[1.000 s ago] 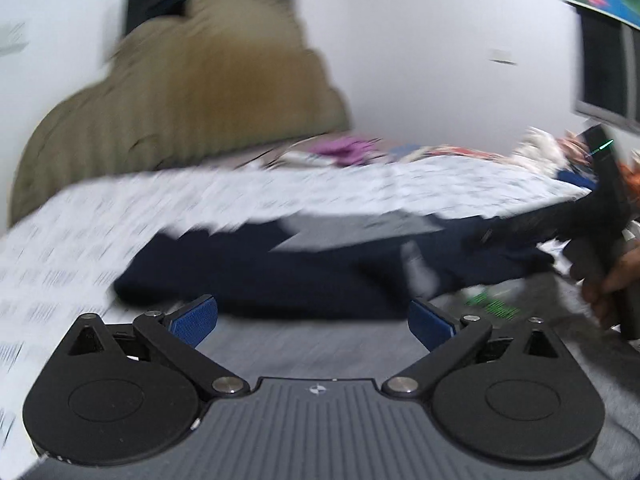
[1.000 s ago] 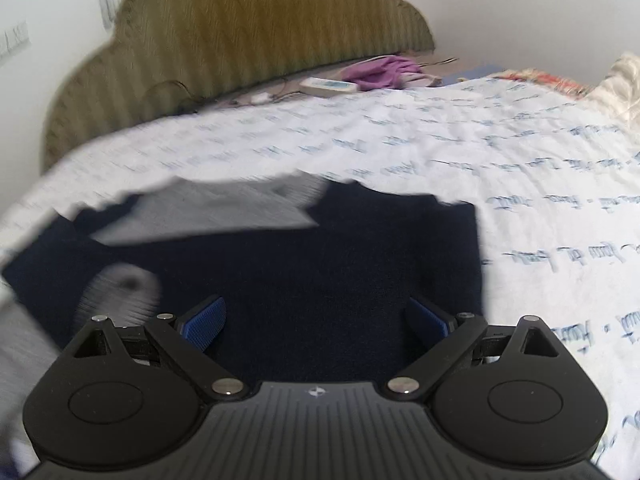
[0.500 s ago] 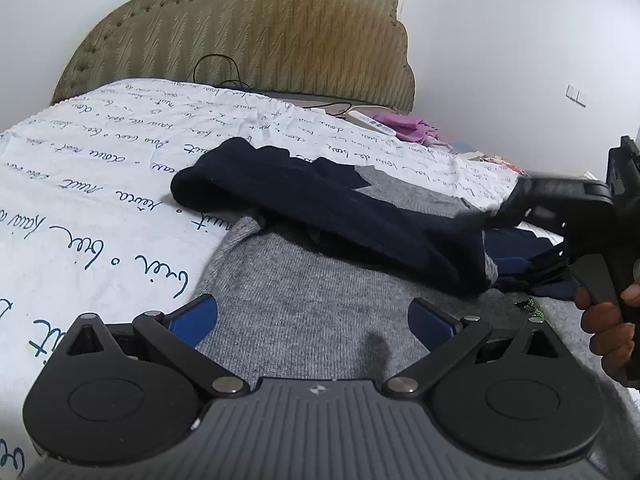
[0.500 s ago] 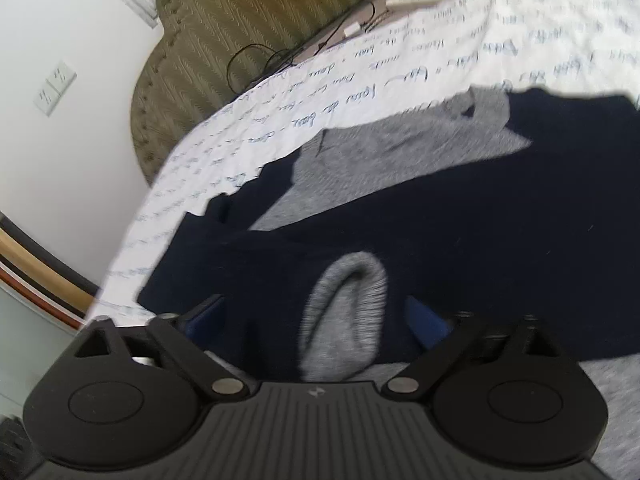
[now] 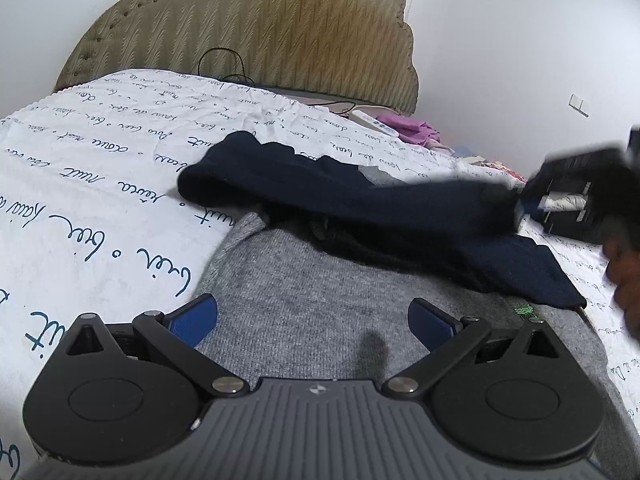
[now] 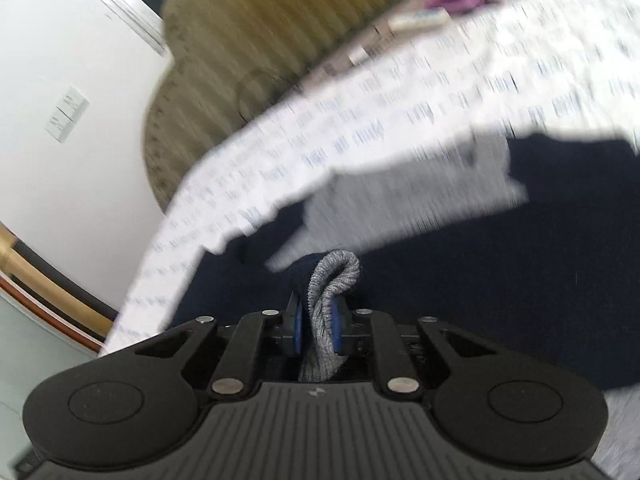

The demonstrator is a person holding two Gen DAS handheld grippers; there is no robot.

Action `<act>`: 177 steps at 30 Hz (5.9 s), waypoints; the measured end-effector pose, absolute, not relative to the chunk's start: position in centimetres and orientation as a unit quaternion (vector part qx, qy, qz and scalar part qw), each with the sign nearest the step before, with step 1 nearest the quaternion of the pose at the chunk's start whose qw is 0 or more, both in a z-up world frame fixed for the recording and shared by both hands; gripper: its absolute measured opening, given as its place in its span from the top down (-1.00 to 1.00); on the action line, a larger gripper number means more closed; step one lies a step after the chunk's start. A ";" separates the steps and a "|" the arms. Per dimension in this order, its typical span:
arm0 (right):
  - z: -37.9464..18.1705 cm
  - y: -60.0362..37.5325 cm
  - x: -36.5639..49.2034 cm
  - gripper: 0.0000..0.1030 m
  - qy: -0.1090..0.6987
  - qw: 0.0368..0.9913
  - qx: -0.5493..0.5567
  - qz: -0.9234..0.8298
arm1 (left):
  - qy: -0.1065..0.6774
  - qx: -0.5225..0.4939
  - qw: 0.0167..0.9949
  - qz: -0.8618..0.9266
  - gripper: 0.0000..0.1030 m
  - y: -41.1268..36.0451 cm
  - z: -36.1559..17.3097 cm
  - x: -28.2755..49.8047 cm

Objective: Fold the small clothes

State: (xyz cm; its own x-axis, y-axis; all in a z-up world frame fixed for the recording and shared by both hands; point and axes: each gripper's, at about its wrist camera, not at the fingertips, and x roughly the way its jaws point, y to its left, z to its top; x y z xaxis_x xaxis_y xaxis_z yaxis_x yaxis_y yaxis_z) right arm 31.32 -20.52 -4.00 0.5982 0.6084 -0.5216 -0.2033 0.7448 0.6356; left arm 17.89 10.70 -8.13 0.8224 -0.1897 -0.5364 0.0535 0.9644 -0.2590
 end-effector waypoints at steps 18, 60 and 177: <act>-3.8 -34.6 31.9 0.75 0.413 0.868 0.249 0.115 | 0.294 -0.120 0.946 -0.064 -1.00 10.9 -8.2 18.0; -7.4 -23.0 29.3 -0.43 0.351 0.934 0.058 0.040 | 0.321 0.073 0.944 -0.025 -1.00 -0.6 -7.6 30.5; -10.0 -20.5 9.2 -1.00 0.351 0.936 0.016 0.021 | 0.370 0.044 0.927 -0.044 -1.00 2.1 -8.3 11.9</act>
